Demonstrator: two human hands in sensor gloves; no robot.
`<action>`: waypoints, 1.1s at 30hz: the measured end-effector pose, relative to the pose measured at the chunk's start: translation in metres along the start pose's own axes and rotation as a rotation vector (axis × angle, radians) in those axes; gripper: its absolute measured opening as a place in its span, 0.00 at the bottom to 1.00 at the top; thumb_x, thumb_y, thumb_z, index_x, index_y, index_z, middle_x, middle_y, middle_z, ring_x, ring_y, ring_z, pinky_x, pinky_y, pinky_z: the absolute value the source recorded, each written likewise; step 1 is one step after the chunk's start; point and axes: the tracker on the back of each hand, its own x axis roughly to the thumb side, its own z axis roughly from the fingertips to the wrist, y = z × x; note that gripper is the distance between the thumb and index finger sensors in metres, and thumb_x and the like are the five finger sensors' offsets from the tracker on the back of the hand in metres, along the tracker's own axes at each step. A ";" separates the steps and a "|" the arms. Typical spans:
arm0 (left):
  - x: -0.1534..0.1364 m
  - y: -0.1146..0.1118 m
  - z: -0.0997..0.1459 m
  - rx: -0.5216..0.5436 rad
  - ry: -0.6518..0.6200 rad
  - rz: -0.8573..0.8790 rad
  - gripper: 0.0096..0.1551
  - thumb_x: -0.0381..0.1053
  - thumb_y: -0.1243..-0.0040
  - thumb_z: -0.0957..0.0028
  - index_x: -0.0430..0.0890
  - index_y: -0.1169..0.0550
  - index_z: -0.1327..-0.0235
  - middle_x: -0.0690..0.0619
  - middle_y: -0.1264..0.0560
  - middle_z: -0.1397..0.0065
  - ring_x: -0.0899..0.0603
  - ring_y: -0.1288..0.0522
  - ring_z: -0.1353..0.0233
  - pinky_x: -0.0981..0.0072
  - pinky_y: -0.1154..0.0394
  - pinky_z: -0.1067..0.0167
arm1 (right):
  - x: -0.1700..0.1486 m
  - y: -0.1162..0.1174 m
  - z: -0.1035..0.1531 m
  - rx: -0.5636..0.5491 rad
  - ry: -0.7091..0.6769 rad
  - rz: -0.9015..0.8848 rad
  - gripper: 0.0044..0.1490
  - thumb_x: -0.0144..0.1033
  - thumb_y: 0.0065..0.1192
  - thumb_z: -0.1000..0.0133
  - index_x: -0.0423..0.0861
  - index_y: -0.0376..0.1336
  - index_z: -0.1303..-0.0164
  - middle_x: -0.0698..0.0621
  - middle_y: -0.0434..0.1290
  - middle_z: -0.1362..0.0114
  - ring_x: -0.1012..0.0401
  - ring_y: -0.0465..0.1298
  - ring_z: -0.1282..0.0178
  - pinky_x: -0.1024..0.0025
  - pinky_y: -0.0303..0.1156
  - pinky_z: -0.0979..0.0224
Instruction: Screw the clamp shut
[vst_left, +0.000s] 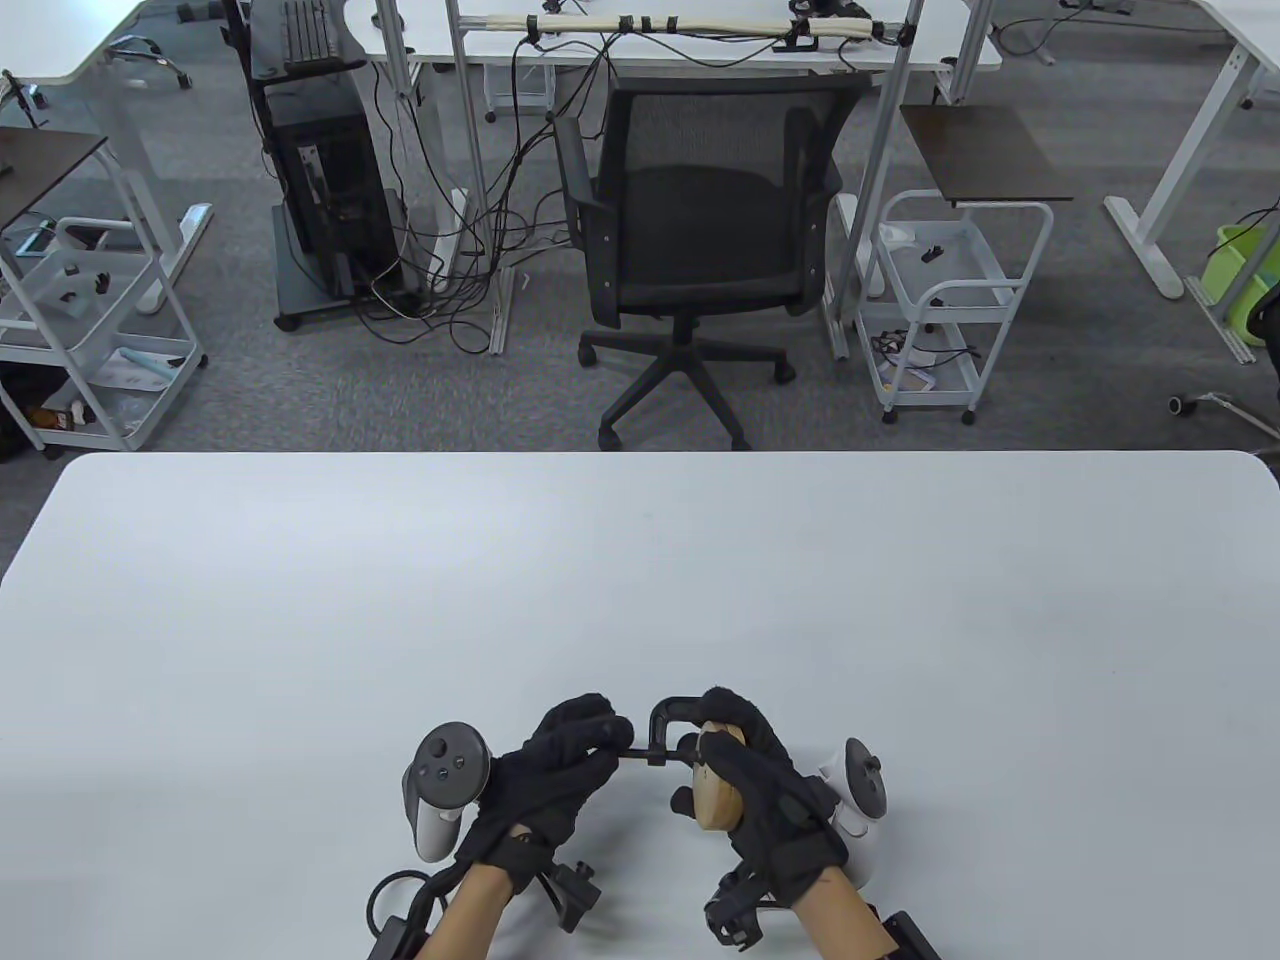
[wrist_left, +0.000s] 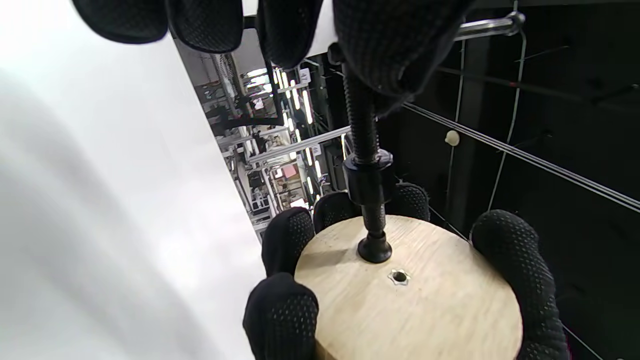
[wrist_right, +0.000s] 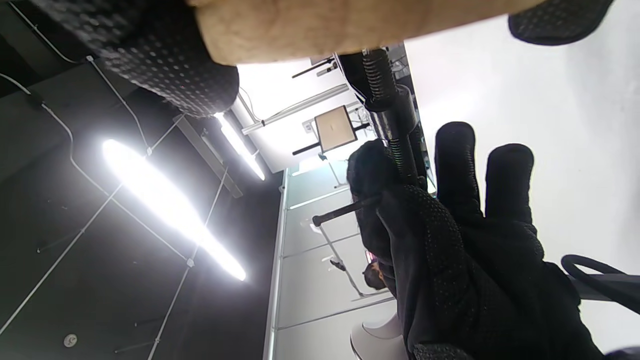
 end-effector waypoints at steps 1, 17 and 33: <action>0.001 0.000 0.000 0.014 -0.011 -0.012 0.24 0.50 0.34 0.49 0.59 0.19 0.37 0.46 0.41 0.15 0.25 0.43 0.21 0.30 0.35 0.34 | 0.000 0.000 0.000 0.002 0.001 0.001 0.45 0.57 0.72 0.42 0.49 0.54 0.22 0.47 0.49 0.16 0.34 0.53 0.24 0.28 0.64 0.40; -0.003 0.002 0.001 -0.013 0.014 0.033 0.41 0.61 0.36 0.47 0.49 0.34 0.21 0.37 0.44 0.16 0.24 0.43 0.22 0.30 0.35 0.35 | 0.007 -0.001 0.001 -0.039 -0.082 0.039 0.44 0.57 0.74 0.43 0.49 0.56 0.23 0.50 0.52 0.17 0.34 0.54 0.24 0.28 0.65 0.40; -0.018 -0.001 0.004 -0.055 0.273 0.067 0.40 0.70 0.48 0.41 0.36 0.10 0.64 0.34 0.34 0.22 0.22 0.37 0.27 0.33 0.32 0.38 | 0.002 0.001 0.002 -0.057 -0.069 0.040 0.44 0.57 0.73 0.43 0.50 0.56 0.23 0.49 0.51 0.17 0.35 0.54 0.24 0.28 0.65 0.40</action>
